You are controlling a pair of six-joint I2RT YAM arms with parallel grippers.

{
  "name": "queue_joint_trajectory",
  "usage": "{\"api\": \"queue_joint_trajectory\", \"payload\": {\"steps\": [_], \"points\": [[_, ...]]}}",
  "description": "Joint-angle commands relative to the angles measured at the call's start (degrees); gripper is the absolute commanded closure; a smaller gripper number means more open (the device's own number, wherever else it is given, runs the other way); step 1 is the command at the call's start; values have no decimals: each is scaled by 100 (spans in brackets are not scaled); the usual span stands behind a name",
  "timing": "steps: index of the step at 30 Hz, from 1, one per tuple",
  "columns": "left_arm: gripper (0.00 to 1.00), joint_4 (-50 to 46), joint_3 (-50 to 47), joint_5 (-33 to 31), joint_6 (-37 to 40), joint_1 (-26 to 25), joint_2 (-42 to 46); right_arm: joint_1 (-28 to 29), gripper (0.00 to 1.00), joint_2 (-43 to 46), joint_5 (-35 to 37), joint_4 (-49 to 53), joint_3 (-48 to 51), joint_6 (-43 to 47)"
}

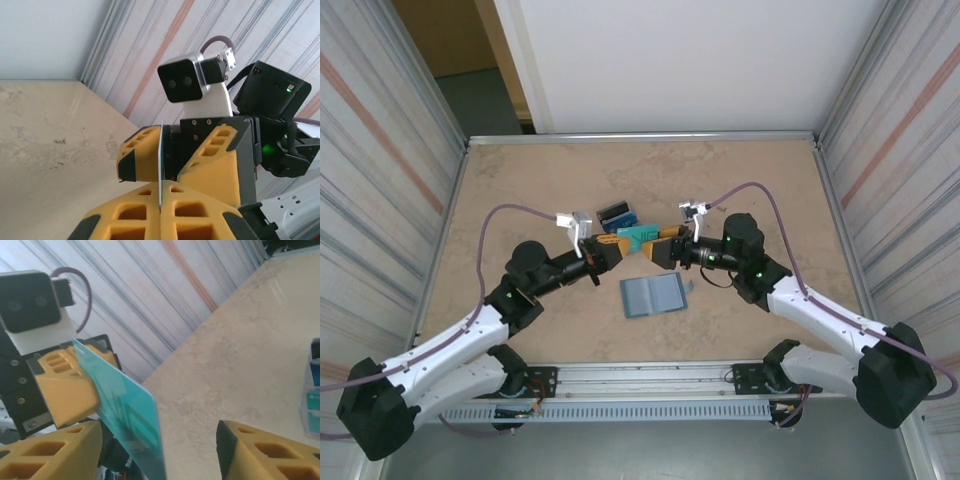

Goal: Take the credit cards out of the card holder

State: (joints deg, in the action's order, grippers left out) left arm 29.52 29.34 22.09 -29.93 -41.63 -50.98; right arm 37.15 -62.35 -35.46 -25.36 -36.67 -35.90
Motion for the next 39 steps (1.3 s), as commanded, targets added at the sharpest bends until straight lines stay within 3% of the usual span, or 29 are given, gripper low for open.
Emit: {"api": "queue_joint_trajectory", "payload": {"steps": [1, 6, 8, 13, 19, 26, 32, 39], "points": [[100, 294, 48, 257, -120, 14, -28, 38, 60, 18, -298, -511, -267, -34], [100, 6, 94, 137, 70, 38, 39, 40, 100, 188, -292, -58, -379, 236], [80, -306, 193, 106, 251, 90, 121, 44, 100, 310, -265, 353, -445, 447], [46, -1408, 632, 209, 940, 459, 438, 51, 100, 609, -187, 1727, -699, 1192], [38, -3360, 1720, 721, 2510, 667, 414, 56, 100, 792, -294, 3123, -1069, 1953], [35, -5242, 3042, 1693, 3942, 640, -534, 64, 100, 777, -381, 3819, -1343, 2353], [35, -6312, 3812, 1752, 4916, 330, -1380, 58, 100, 728, -522, 4012, -1440, 2473], [38, -6606, 4205, 2063, 5307, 197, -2018, 90, 100, 658, -649, 4047, -1484, 2487]]}}
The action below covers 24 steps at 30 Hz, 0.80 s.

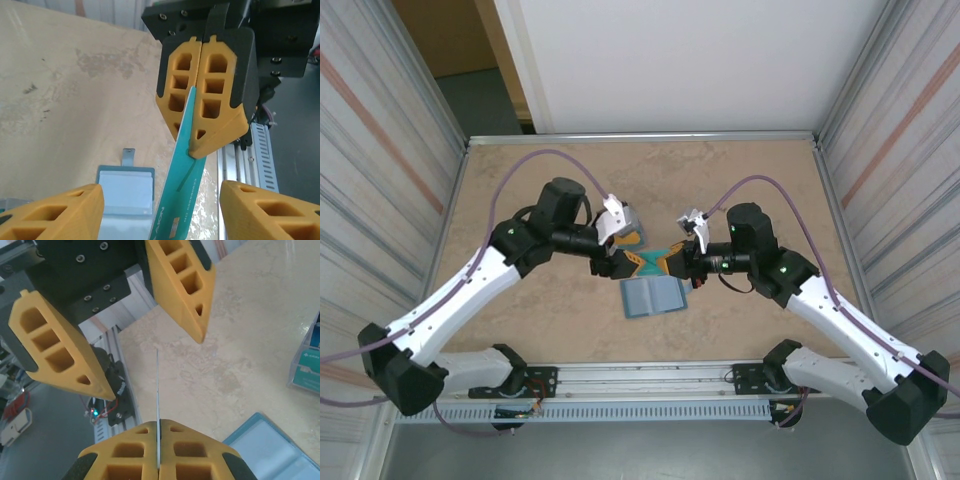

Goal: Take the credit cards out of the card holder

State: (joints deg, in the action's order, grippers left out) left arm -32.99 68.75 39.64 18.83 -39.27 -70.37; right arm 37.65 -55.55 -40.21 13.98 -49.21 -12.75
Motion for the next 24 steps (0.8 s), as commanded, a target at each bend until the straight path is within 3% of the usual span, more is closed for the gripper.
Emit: {"api": "queue_joint_trajectory", "payload": {"steps": [1, 7, 8, 13, 14, 16, 18, 21, 24], "points": [[39, -365, 298, 308, 454, -37, -149, 52, 100, -25, -174, 111, -229, 176], [48, -506, 419, 438, 603, -37, -422, 104, 100, -43, -177, 74, -238, 172], [52, -520, 436, 456, 613, -37, -458, 117, 100, -35, -173, 69, -234, 174], [99, -419, 455, 301, 560, -42, -559, 127, 100, -45, -29, 134, -242, 211], [100, -415, 448, 211, 565, -37, -561, 117, 99, -25, 53, 148, -230, 220], [100, -363, 416, -7, 566, -16, -531, 115, 89, 52, 305, 170, -177, 221], [100, -291, 351, -107, 589, 53, -492, 111, 66, 136, 620, 198, -129, 208], [100, -67, 152, -315, 720, 164, -410, 98, 46, 286, 1402, 355, -97, 195], [100, 378, -197, -1081, 812, 254, -346, 54, 32, 422, 2225, 560, -93, 142]]}}
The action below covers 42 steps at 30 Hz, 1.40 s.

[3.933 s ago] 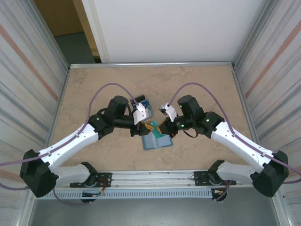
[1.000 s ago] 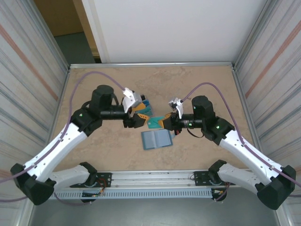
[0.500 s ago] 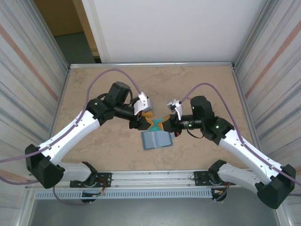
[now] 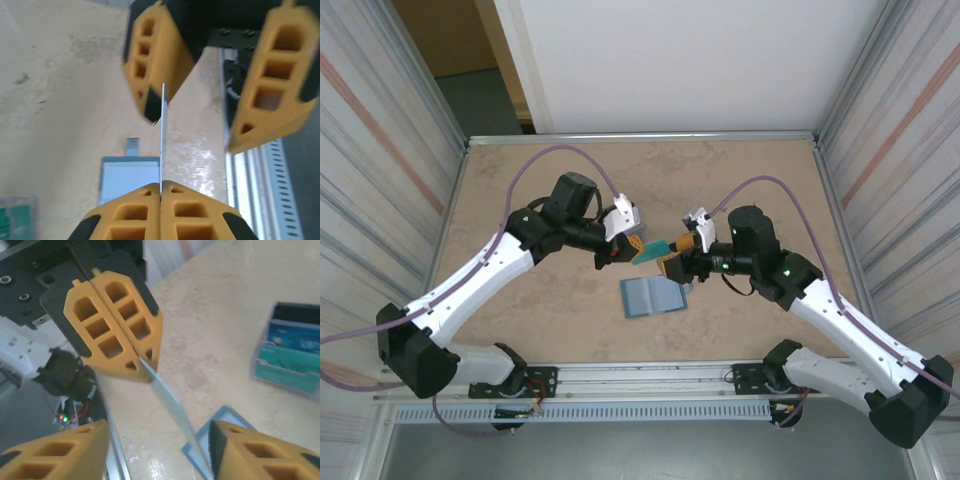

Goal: Take the credit cards out of the card holder

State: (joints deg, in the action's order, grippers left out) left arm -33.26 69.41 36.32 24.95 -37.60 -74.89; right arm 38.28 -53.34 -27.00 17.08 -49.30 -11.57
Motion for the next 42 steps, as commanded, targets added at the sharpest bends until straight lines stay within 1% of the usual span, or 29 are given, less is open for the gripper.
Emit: {"api": "queue_joint_trajectory", "payload": {"steps": [1, 3, 5, 8, 9, 12, 15, 18, 21, 25, 33, 42], "points": [[100, 554, -377, -981, 277, 132, 104, -21, 29, 239, 1076, 287, -80, 0], [100, 799, -543, -1308, 388, 241, 40, -65, 26, 327, 1373, 335, -67, -66], [100, 975, -631, -1477, 504, 368, -88, -91, 20, 416, 1681, 373, -45, -161], [100, 1303, -741, -1962, 732, 464, -323, -136, 7, 513, 2144, 490, -45, -298], [100, 1397, -754, -2075, 815, 497, -412, -141, 0, 536, 2269, 547, -52, -339], [100, 1518, -685, -2027, 894, 604, -681, -163, 1, 587, 2530, 638, -58, -465], [100, 1628, -599, -1971, 945, 639, -945, -179, 1, 608, 2980, 710, -45, -676], [100, 1663, -494, -1930, 993, 662, -1227, -233, 1, 526, 3472, 889, -95, -924], [100, 1623, -348, -1827, 1003, 748, -1512, -311, 1, 360, 3703, 1094, -208, -1118], [100, 1529, -221, -1677, 909, 857, -1778, -348, 1, 167, 3799, 1223, -299, -1237], [100, 1638, -241, -1531, 831, 1075, -2059, -357, 1, 48, 3694, 1122, -273, -1313], [100, 1620, -191, -1363, 783, 1098, -2379, -378, 1, 39, 3701, 1131, -247, -1370]]}}
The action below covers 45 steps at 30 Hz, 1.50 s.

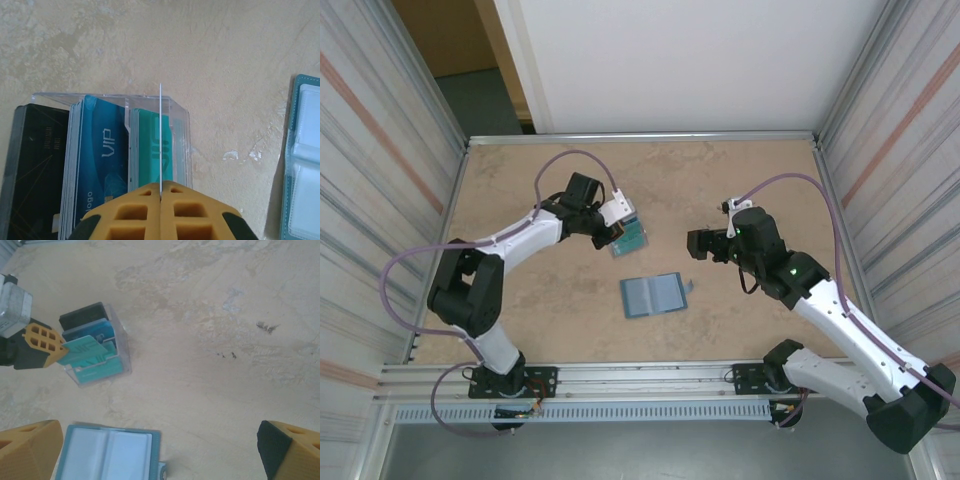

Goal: Take the credit cards out of the card holder

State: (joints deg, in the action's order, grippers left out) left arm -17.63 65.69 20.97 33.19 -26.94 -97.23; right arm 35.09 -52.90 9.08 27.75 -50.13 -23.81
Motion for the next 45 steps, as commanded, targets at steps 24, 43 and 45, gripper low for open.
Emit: {"api": "queue_joint_trajectory", "payload": {"steps": [24, 43, 45], "points": [[77, -232, 314, -183, -412, -3, 110, -81, 1, 42, 403, 108, -105, -306], [6, 683, -1828, -2610, -2006, -154, 3351, -272, 1, 470, 1875, 421, 262, -859], [1, 897, -2178, -3044, -2184, -147, 3677, -276, 1, 451, 2015, 454, 280, -926]]}}
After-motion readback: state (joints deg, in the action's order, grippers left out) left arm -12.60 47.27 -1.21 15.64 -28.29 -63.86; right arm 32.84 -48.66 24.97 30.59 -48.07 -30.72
